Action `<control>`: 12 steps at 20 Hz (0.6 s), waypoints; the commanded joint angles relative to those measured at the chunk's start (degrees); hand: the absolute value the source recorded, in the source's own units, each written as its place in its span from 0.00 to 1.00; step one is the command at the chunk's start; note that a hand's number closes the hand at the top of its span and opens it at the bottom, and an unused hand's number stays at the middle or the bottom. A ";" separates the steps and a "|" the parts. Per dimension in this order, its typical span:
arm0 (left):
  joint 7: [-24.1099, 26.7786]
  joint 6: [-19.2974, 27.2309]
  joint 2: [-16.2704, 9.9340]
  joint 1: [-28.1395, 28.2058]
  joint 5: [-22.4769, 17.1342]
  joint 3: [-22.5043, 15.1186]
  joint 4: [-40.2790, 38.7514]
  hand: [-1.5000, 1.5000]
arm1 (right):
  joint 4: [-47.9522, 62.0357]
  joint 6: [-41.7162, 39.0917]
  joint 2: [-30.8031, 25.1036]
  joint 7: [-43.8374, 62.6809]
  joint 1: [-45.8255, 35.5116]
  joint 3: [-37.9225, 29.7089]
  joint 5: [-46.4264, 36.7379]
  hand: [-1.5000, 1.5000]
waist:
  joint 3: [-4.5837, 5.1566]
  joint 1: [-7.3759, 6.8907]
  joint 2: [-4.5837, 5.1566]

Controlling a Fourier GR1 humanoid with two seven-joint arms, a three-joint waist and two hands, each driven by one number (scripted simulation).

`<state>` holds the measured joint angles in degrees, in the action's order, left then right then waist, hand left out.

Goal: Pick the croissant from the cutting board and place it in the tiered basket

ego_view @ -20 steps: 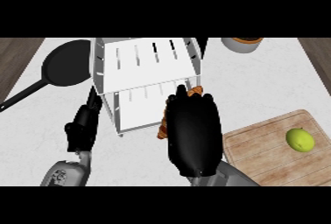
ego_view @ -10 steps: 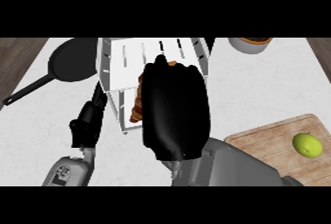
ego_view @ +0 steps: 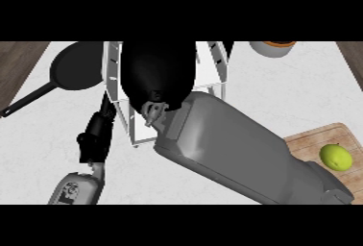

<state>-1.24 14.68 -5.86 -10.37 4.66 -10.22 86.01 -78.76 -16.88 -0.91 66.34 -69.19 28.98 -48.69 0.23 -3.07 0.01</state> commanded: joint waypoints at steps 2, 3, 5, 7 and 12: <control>-0.56 1.45 1.98 -1.86 1.52 -1.07 -0.97 0.50 | 10.53 0.62 0.86 8.29 -7.66 -0.96 2.34 1.00 | -0.09 0.90 0.13; -0.72 0.07 0.62 -0.56 -0.17 0.44 -0.28 0.50 | 10.80 0.11 0.86 8.19 -7.67 -1.17 1.47 1.00 | -0.11 1.25 0.02; -0.71 -1.70 -2.04 3.13 -0.56 0.57 4.06 0.50 | 14.28 2.45 0.86 6.24 -6.08 -0.83 0.66 1.00 | -0.14 0.83 -0.06; -1.37 -0.34 0.15 1.93 0.36 -0.64 3.16 0.50 | 17.35 6.01 0.87 6.04 -5.90 -0.05 3.10 1.00 | -0.13 0.61 0.13; -2.01 -0.48 0.14 0.10 0.22 0.11 2.04 0.50 | 15.90 16.15 0.87 5.60 -1.68 -6.59 6.52 0.00 | -0.18 1.13 0.17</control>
<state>-2.69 13.97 -6.42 -9.84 4.44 -9.52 87.65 -64.21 -7.81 -0.66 64.82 -71.81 23.97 -45.23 0.09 -2.24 0.23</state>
